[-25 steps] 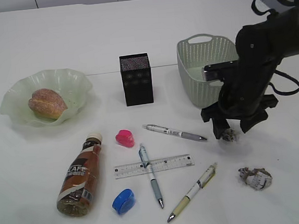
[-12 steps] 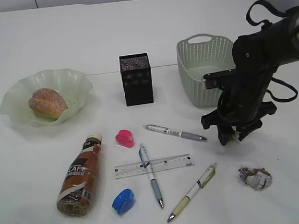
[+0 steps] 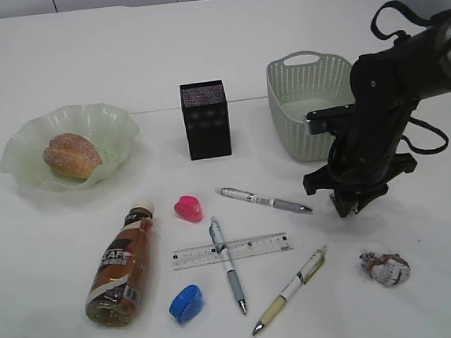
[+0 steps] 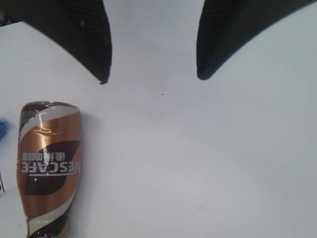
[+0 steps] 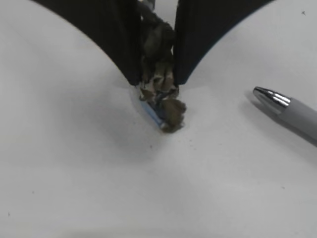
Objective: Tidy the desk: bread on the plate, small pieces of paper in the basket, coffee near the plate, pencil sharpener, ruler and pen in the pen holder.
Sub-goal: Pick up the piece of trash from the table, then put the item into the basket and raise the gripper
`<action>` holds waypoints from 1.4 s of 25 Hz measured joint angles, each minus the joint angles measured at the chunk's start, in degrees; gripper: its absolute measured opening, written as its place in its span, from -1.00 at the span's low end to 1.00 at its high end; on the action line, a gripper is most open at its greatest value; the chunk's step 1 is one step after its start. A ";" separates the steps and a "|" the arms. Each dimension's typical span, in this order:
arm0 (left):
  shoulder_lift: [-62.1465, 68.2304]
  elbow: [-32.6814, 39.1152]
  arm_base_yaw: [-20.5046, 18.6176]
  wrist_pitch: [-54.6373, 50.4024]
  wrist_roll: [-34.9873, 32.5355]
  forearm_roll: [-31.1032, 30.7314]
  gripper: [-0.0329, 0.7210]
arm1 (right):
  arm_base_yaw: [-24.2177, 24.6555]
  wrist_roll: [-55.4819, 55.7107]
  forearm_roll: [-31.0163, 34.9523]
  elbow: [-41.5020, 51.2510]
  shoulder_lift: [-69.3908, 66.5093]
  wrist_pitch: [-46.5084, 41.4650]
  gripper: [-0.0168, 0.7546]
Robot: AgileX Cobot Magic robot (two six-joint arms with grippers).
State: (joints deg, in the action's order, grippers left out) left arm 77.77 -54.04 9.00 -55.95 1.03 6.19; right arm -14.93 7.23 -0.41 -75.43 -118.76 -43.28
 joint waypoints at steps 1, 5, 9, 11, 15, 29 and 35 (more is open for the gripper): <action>0.00 0.00 0.00 0.00 0.00 0.00 0.16 | 0.00 0.00 0.00 0.00 0.00 0.00 -0.59; 0.00 0.00 0.00 0.00 0.00 0.00 0.16 | 0.00 -0.90 0.00 0.00 0.26 -0.70 -0.61; 0.00 0.00 0.00 0.13 0.00 0.00 0.16 | 0.00 -3.10 0.41 0.00 3.76 -2.86 -0.61; 0.00 0.00 0.00 0.15 0.00 0.00 0.16 | 0.00 -4.64 1.46 0.00 5.93 -4.23 -0.61; 0.00 0.00 0.00 0.25 0.00 0.00 0.16 | 0.00 -8.97 5.52 0.00 11.21 -5.37 -0.61; 0.00 0.39 0.00 0.87 0.00 0.00 0.14 | 1.73 -6.14 6.24 -12.98 9.79 3.22 -0.61; 0.00 3.80 0.00 1.00 0.00 0.00 0.11 | 2.61 -1.87 -0.17 -20.96 2.99 3.90 -0.54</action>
State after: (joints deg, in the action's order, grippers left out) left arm 77.77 -50.24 9.00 -54.95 1.03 6.19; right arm -12.31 5.36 -0.58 -96.39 -115.77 -39.39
